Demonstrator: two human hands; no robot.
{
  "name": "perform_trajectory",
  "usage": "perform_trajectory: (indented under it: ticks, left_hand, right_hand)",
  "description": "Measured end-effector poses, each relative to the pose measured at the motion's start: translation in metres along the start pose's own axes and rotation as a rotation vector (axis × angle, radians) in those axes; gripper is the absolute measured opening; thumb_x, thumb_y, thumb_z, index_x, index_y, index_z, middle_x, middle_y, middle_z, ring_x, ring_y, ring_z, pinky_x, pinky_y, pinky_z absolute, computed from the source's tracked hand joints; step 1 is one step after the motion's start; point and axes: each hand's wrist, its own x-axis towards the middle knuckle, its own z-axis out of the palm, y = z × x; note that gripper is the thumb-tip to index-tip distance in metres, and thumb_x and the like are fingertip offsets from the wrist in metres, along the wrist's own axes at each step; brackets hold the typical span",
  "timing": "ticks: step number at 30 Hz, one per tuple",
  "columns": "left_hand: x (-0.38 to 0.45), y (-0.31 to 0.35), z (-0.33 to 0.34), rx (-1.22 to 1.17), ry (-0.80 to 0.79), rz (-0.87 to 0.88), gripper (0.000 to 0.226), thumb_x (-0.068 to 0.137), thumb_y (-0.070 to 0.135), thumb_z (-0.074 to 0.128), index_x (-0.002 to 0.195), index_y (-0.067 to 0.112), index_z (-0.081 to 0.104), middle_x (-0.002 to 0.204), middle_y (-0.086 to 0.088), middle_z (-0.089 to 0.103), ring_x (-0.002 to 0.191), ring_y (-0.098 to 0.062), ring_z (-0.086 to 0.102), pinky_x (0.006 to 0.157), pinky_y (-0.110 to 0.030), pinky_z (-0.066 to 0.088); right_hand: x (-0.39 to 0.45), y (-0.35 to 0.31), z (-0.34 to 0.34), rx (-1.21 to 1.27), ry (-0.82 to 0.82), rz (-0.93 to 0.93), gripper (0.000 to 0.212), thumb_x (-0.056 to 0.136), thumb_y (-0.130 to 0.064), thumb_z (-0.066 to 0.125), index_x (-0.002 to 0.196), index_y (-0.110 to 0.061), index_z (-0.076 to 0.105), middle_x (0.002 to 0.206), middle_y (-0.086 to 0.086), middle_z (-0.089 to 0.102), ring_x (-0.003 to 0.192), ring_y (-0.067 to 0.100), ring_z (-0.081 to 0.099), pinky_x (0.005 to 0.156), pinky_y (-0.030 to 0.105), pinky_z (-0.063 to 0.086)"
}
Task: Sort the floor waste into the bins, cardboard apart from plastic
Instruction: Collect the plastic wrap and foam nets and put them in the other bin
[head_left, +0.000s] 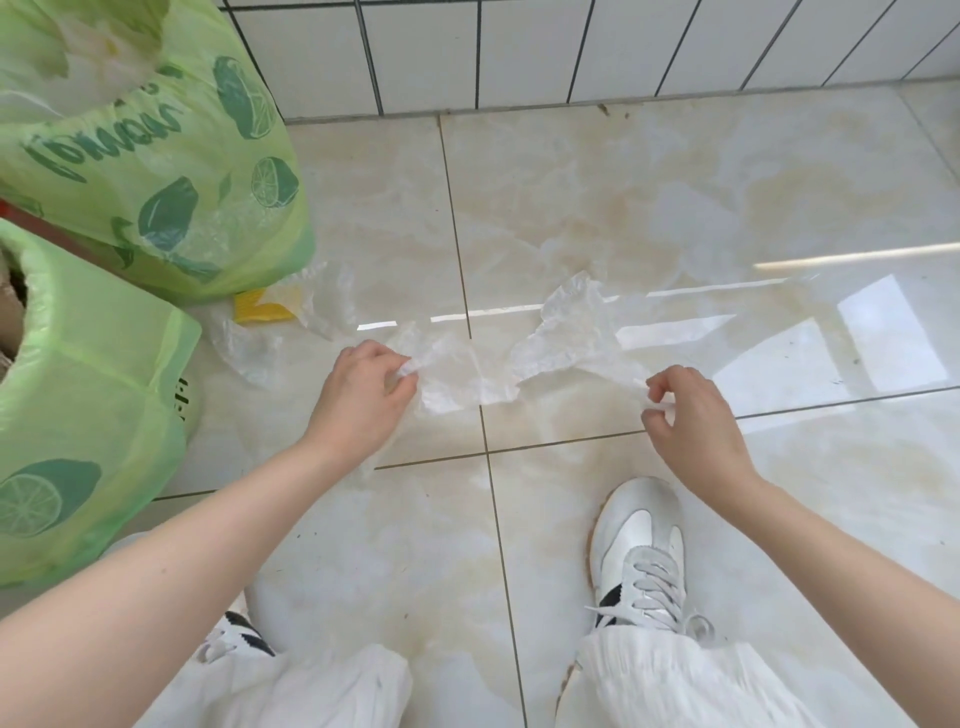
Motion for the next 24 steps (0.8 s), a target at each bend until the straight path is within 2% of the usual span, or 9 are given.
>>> perform_trajectory:
  ticks: [4,8,11,13,16,19,21,22,24]
  left_hand:
    - [0.004,0.003,-0.020,-0.133,0.053,0.030,0.031,0.096,0.017,0.049,0.124,0.012,0.062,0.126,-0.007,0.056,0.122,-0.025,0.045,0.100,-0.023,0.028]
    - [0.005,0.002,-0.035,-0.247,0.107,0.058,0.037,0.097,0.012,0.045,0.132,0.014,0.055,0.132,-0.002,0.054,0.125,-0.016,0.046,0.107,-0.024,0.030]
    - [0.008,-0.004,-0.043,-0.330,0.188,0.020,0.037,0.097,0.012,0.042,0.131,0.020,0.056,0.114,0.004,0.060,0.106,-0.009,0.053,0.091,-0.018,0.037]
    - [0.012,-0.012,-0.050,-0.338,0.244,-0.003,0.034,0.097,0.014,0.041,0.124,0.022,0.060,0.097,-0.005,0.065,0.088,-0.016,0.057,0.078,-0.027,0.042]
    - [0.019,-0.024,-0.062,-0.257,0.290,-0.047,0.034,0.095,0.006,0.037,0.118,0.015,0.061,0.088,-0.016,0.062,0.070,-0.022,0.051,0.061,-0.025,0.038]
    - [0.028,-0.043,-0.066,-0.108,0.258,-0.207,0.023,0.095,0.009,0.036,0.099,0.003,0.057,0.074,-0.013,0.051,0.074,-0.029,0.044,0.062,-0.031,0.025]
    - [0.033,-0.060,-0.064,-0.038,0.190,-0.329,0.023,0.096,0.020,0.042,0.085,0.001,0.048,0.074,-0.014,0.047,0.079,-0.032,0.045,0.064,-0.032,0.024]
    - [0.036,-0.069,-0.062,0.010,0.157,-0.375,0.029,0.094,0.027,0.047,0.087,-0.001,0.049,0.084,-0.018,0.051,0.087,-0.035,0.048,0.068,-0.034,0.029]
    - [0.040,-0.088,-0.057,0.158,0.079,-0.424,0.046,0.091,0.036,0.054,0.109,-0.006,0.051,0.115,-0.025,0.050,0.110,-0.040,0.046,0.088,-0.041,0.036]
  right_hand:
    - [0.005,-0.031,-0.016,0.169,0.099,-0.043,0.018,0.083,0.003,0.046,0.087,-0.014,0.041,0.113,0.000,0.064,0.092,0.022,0.053,0.073,0.031,0.036]
    - [0.020,-0.060,-0.021,0.254,0.132,-0.100,0.020,0.083,0.003,0.044,0.089,-0.015,0.040,0.119,0.001,0.060,0.102,0.020,0.052,0.077,0.023,0.032]
    - [0.035,-0.074,-0.012,0.232,0.118,-0.189,0.019,0.082,0.004,0.045,0.092,-0.012,0.042,0.119,0.008,0.057,0.110,0.023,0.050,0.079,0.019,0.029]
    - [0.048,-0.080,-0.001,0.158,0.072,-0.235,0.017,0.081,0.004,0.046,0.093,-0.008,0.044,0.116,0.011,0.054,0.108,0.029,0.049,0.081,0.027,0.035]
    - [0.070,-0.083,0.018,-0.030,-0.039,-0.252,0.017,0.081,0.002,0.044,0.096,-0.006,0.046,0.125,0.013,0.046,0.110,0.036,0.043,0.086,0.036,0.039]
    - [0.091,-0.082,0.037,-0.244,-0.287,-0.199,0.020,0.083,-0.003,0.044,0.102,-0.008,0.047,0.150,0.010,0.024,0.133,0.038,0.025,0.099,0.045,0.037]
    - [0.098,-0.084,0.047,-0.327,-0.413,-0.174,0.028,0.082,-0.008,0.048,0.110,-0.008,0.043,0.154,0.010,0.013,0.139,0.039,0.014,0.104,0.050,0.034]
    - [0.100,-0.086,0.050,-0.347,-0.446,-0.177,0.037,0.080,-0.010,0.050,0.116,-0.008,0.040,0.154,0.012,0.011,0.139,0.041,0.014,0.105,0.049,0.033]
    - [0.101,-0.091,0.054,-0.373,-0.487,-0.189,0.058,0.081,-0.012,0.054,0.132,-0.011,0.028,0.152,0.017,0.010,0.133,0.044,0.024,0.106,0.045,0.031]
